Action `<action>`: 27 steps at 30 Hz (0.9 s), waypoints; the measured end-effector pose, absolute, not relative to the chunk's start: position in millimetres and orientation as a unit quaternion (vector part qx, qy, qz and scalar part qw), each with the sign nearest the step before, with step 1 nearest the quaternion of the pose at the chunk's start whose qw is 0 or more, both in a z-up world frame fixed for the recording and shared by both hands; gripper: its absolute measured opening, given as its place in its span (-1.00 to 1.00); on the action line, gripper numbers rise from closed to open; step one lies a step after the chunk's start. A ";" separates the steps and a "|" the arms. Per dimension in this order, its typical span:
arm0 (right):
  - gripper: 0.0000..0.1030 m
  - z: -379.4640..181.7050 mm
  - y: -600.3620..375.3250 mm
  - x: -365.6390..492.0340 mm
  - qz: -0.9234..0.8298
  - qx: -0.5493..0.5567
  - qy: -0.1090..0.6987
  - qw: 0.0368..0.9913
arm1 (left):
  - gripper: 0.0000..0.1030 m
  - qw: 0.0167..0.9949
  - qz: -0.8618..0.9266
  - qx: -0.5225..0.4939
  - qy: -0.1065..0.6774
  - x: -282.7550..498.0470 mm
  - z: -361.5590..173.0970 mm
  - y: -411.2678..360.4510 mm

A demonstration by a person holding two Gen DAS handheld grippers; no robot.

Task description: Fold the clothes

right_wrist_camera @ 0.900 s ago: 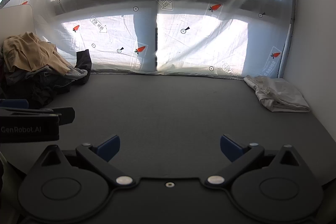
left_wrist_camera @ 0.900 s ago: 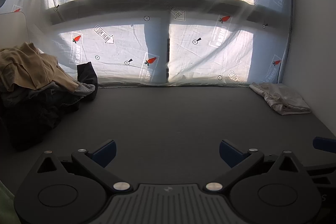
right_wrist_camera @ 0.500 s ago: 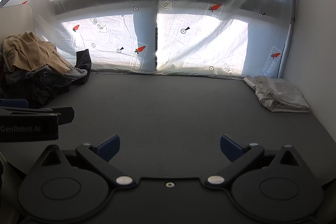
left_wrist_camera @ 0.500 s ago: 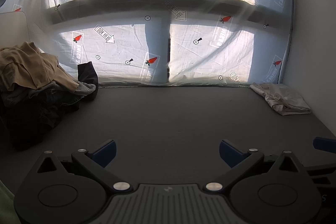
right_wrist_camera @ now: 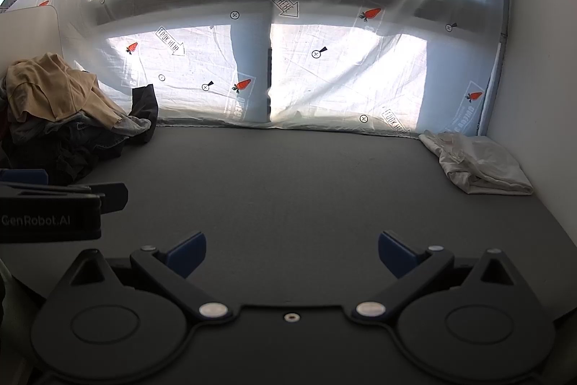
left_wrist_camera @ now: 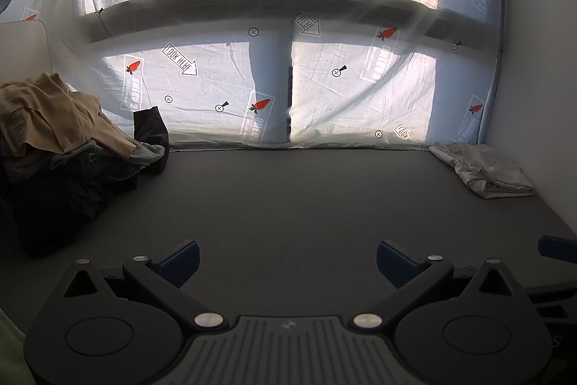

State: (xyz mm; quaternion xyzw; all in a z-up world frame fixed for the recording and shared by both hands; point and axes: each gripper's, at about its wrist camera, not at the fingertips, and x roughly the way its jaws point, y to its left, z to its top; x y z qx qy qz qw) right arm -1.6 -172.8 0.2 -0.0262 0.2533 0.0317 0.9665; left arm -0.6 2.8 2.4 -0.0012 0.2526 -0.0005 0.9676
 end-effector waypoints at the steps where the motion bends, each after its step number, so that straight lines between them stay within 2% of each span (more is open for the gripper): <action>1: 1.00 0.1 -173.1 -1.8 0.031 -0.026 0.253 0.967 | 1.00 0.968 -0.001 -0.001 0.253 -0.6 2.7 2.7; 27: 1.00 0.7 -172.8 -3.6 0.024 -0.026 0.249 0.968 | 1.00 0.968 -0.004 0.001 0.250 -1.2 -1.5 1.9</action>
